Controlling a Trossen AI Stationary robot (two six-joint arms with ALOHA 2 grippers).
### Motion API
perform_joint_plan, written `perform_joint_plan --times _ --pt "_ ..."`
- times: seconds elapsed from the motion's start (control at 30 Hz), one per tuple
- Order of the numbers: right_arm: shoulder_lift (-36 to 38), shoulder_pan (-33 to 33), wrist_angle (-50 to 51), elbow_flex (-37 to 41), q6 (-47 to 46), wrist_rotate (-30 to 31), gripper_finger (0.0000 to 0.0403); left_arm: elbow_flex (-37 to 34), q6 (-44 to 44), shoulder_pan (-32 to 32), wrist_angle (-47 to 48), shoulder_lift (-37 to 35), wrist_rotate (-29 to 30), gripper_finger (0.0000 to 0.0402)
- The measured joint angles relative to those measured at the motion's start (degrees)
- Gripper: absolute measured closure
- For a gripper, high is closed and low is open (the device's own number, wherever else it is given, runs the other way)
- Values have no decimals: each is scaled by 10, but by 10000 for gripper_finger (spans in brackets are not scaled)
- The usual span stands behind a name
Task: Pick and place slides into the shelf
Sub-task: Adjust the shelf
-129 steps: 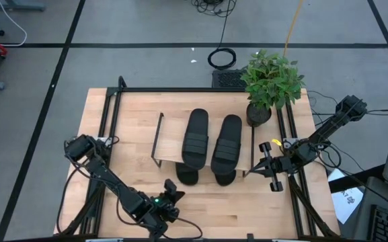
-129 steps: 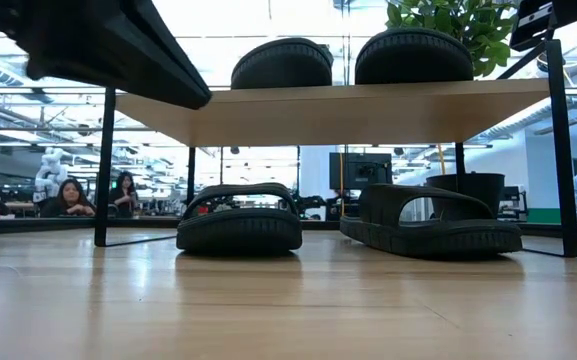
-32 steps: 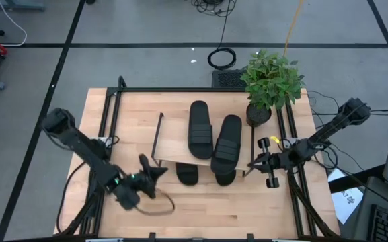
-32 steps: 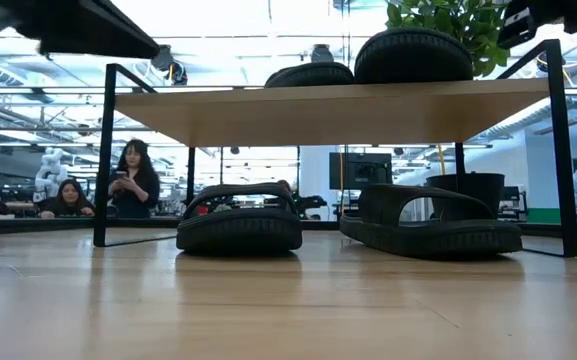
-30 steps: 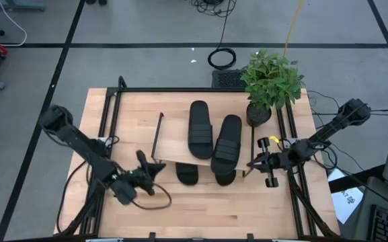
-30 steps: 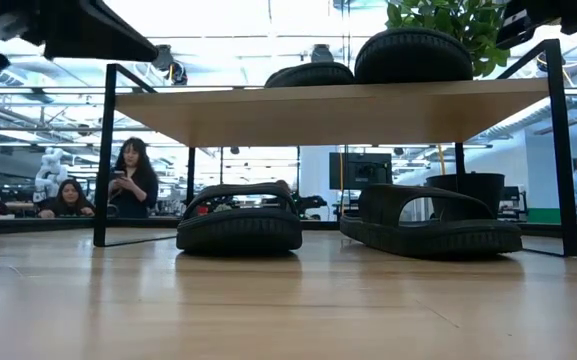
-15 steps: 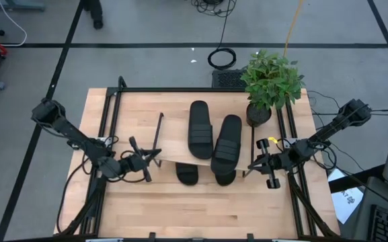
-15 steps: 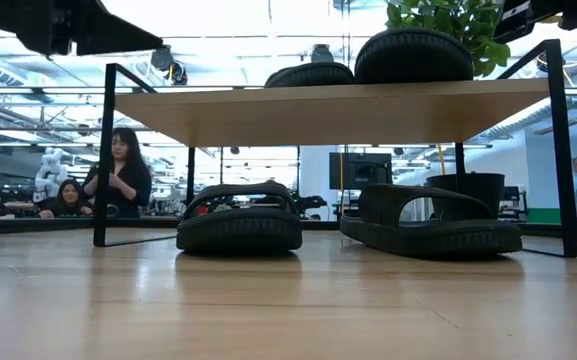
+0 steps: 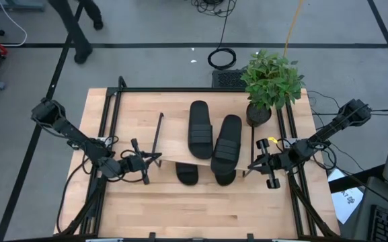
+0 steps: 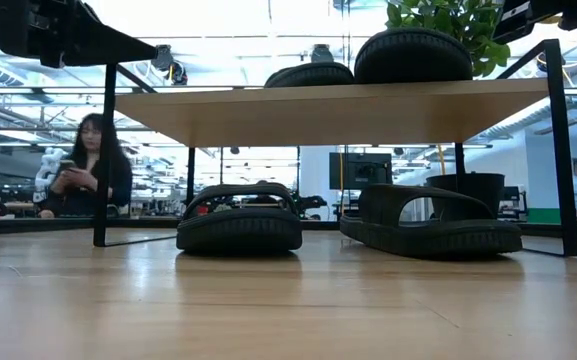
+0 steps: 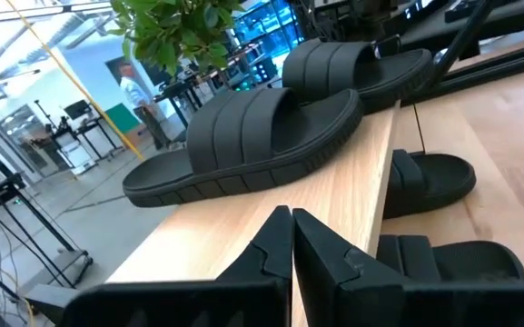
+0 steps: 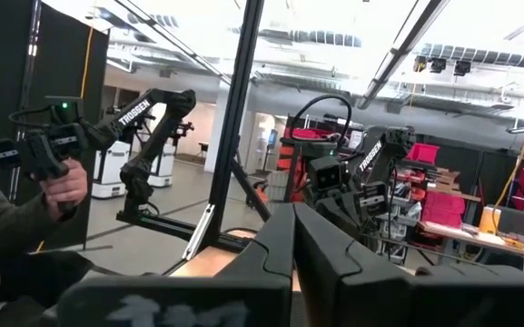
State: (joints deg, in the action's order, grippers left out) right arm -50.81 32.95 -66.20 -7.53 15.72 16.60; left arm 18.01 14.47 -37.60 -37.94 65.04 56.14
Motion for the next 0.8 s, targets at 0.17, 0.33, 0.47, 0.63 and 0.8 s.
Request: perform_joint_plan --times 0.17,0.33,0.47,0.63,0.8 --pt "-2 0 0 0 0 0 403 0 -1 0 1 0 0 396" --pt "-2 0 0 0 0 0 403 0 -17 0 1 0 3 396" --pt "-3 0 0 0 -2 0 403 -1 -7 0 3 1 66 399" --pt "-3 0 0 0 -6 0 403 -2 61 0 -18 2 106 400" --pt "-3 0 0 0 -1 0 403 5 85 -4 -27 1 17 401"
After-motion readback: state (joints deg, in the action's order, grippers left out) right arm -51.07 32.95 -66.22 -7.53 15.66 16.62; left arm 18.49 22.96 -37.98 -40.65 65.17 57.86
